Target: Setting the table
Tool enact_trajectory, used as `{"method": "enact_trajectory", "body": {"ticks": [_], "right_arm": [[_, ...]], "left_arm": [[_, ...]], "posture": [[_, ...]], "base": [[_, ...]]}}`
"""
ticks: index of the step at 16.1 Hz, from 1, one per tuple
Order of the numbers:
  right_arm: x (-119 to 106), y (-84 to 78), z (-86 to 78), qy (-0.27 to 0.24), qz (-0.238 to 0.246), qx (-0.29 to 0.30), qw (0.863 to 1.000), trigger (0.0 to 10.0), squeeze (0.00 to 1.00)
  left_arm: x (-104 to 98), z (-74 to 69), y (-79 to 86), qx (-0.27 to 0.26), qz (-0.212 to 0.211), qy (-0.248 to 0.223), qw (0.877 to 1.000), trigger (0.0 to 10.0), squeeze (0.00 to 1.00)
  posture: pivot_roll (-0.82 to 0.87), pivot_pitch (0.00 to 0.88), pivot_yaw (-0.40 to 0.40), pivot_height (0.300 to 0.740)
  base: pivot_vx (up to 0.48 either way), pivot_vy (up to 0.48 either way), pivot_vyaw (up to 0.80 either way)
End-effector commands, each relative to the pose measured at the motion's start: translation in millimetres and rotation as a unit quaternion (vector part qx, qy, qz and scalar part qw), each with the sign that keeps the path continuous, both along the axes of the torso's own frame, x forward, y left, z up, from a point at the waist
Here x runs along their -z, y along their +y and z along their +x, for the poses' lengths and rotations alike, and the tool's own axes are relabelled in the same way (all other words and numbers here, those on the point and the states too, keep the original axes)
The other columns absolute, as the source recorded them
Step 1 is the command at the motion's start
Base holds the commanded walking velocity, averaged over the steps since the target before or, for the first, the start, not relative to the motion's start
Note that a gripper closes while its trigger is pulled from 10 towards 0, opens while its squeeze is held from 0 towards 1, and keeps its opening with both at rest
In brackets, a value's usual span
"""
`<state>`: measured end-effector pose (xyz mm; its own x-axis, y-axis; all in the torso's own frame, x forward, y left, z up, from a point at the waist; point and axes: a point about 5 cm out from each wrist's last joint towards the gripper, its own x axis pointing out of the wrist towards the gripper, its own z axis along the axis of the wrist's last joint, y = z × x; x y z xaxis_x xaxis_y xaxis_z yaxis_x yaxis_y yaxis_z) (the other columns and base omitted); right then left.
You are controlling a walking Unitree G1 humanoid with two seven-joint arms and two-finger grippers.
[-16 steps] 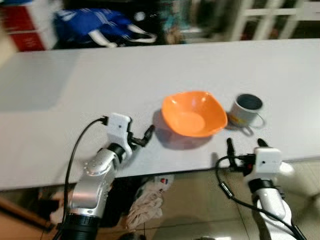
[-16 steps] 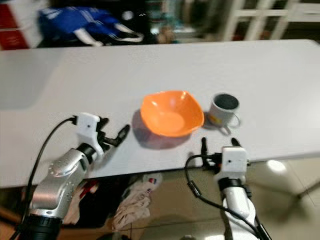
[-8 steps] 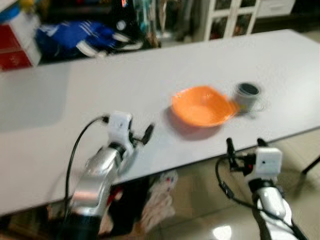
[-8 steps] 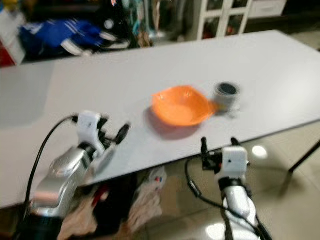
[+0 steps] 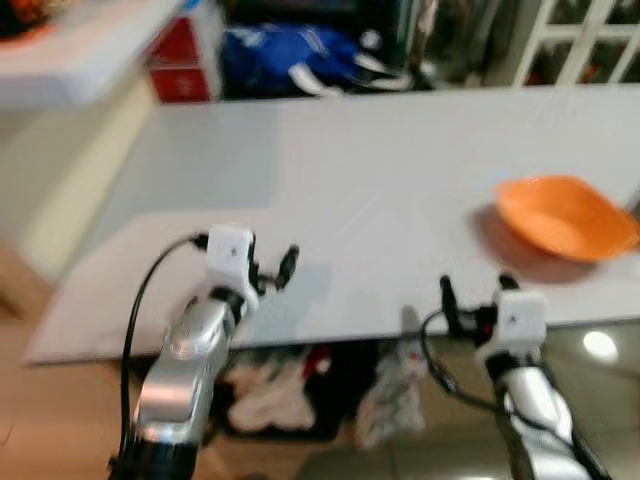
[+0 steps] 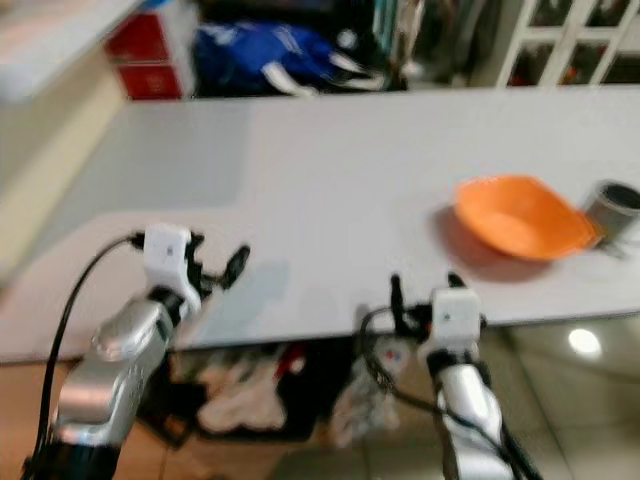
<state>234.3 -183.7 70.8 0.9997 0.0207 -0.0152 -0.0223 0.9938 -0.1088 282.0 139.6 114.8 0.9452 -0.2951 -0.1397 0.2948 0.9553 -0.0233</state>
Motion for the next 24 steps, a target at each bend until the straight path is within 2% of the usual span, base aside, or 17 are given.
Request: {"method": "enact_trajectory", "body": {"ticks": [1,6,10,16,22,24], "right_arm": [[-0.9,5.2,1.5,-0.002,0.006,-0.013,1.0,10.0,0.0],[-2.9,1.8,6.6,-0.002,0.001,-0.016,1.0,10.0,0.0],[-2.7,-6.0,0.0,-0.001,0.006,0.004,1.0,10.0,0.0],[-7.1,-3.1,5.1,-0.013,0.005,0.006,1.0,10.0,0.0],[-7.5,-1.5,4.7,-0.016,-0.001,0.0,1.0,10.0,0.0],[-6.4,0.3,6.0,-0.013,-0.005,0.0,1.0,10.0,0.0]], "left_arm": [[-1.9,0.0,5.2,-0.016,0.008,-0.002,1.0,10.0,0.0],[-6.5,7.2,5.5,-0.023,0.0,-0.001,1.0,10.0,0.0],[-3.4,10.3,6.5,-0.016,0.0,0.009,1.0,10.0,0.0],[-7.0,15.2,-4.8,-0.002,-0.012,0.001,1.0,10.0,0.0],[-8.0,16.0,-4.7,-0.004,-0.012,-0.004,1.0,10.0,0.0],[-9.8,17.7,-5.9,-0.001,-0.009,-0.008,1.0,10.0,0.0]], "posture": [[-0.03,0.0,-0.01,0.74],[-0.04,0.0,-0.019,0.74],[-0.06,0.0,-0.006,0.74],[-0.07,0.0,-0.005,0.74],[-0.07,0.0,-0.005,0.74],[-0.07,0.0,-0.001,0.74]], "base": [[0.0,0.428,0.0],[0.0,0.428,0.0],[0.0,0.43,0.0],[0.0,0.429,0.13],[0.0,0.429,0.0],[0.0,0.429,0.77]]}}
